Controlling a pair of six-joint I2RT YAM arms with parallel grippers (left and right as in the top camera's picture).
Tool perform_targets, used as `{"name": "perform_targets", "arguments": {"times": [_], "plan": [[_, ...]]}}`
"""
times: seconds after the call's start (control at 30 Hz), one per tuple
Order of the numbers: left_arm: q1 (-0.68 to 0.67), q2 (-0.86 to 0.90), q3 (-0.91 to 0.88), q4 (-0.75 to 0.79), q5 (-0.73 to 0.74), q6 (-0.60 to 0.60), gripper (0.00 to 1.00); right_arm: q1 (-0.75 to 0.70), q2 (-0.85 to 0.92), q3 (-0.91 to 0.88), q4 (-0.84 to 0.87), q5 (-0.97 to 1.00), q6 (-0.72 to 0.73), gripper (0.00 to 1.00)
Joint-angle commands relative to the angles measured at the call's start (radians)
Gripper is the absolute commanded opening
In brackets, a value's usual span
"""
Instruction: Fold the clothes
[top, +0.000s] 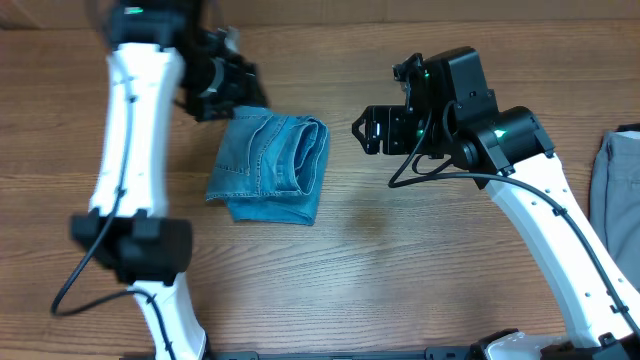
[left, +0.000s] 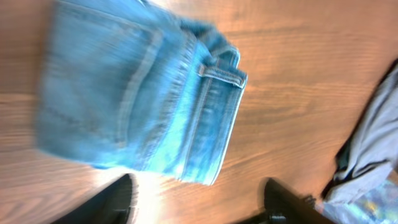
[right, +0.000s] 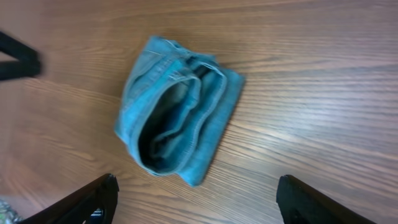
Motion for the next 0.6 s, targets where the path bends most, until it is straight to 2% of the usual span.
{"name": "perform_targets", "arguments": {"times": [0.0, 0.03, 0.07, 0.1, 0.13, 0.17, 0.2, 0.23, 0.27, 0.3, 0.37, 0.4, 0.5, 0.53, 0.57], "plan": [[0.031, -0.065, 0.015, -0.003, 0.005, 0.065, 0.43, 0.012, -0.019, -0.008, 0.03, -0.064, 0.002, 0.88], [0.04, -0.073, 0.015, -0.005, -0.044, 0.064, 0.33, 0.013, -0.019, -0.008, 0.048, -0.102, 0.0, 0.87], [0.048, -0.076, 0.015, -0.008, -0.084, 0.061, 0.24, 0.018, -0.018, -0.01, 0.071, -0.142, -0.01, 0.79], [0.056, -0.078, 0.015, -0.011, -0.102, 0.062, 0.18, 0.024, -0.018, -0.014, 0.098, -0.171, -0.019, 0.67], [0.063, -0.077, 0.015, -0.013, -0.101, 0.063, 0.07, 0.036, -0.016, -0.023, 0.129, -0.179, -0.025, 0.56], [0.068, -0.077, 0.015, -0.014, -0.1, 0.066, 0.06, 0.048, -0.012, -0.033, 0.156, -0.177, -0.024, 0.47], [0.07, -0.075, 0.015, -0.013, -0.099, 0.078, 0.16, 0.065, -0.001, -0.043, 0.188, -0.177, -0.023, 0.45], [0.069, -0.075, 0.015, -0.013, -0.099, 0.091, 0.33, 0.083, 0.013, -0.051, 0.214, -0.177, -0.02, 0.45], [0.069, -0.075, 0.015, -0.013, -0.099, 0.103, 0.45, 0.103, 0.032, -0.058, 0.239, -0.177, -0.02, 0.44], [0.069, -0.075, 0.015, -0.013, -0.097, 0.116, 0.45, 0.125, 0.056, -0.064, 0.264, -0.177, -0.02, 0.44], [0.068, -0.075, 0.015, -0.013, -0.097, 0.126, 0.27, 0.175, 0.119, -0.074, 0.323, -0.192, -0.021, 0.41], [0.068, -0.075, 0.015, -0.016, -0.101, 0.126, 0.17, 0.201, 0.161, -0.077, 0.356, -0.208, -0.021, 0.36], [0.068, -0.075, 0.015, -0.016, -0.102, 0.127, 0.15, 0.259, 0.273, -0.078, 0.418, -0.225, -0.025, 0.32], [0.069, -0.075, 0.015, -0.016, -0.102, 0.127, 0.16, 0.27, 0.309, -0.078, 0.425, -0.217, -0.024, 0.24], [0.069, -0.075, 0.015, -0.016, -0.102, 0.126, 0.16, 0.275, 0.348, -0.078, 0.428, -0.212, -0.024, 0.22]]}}
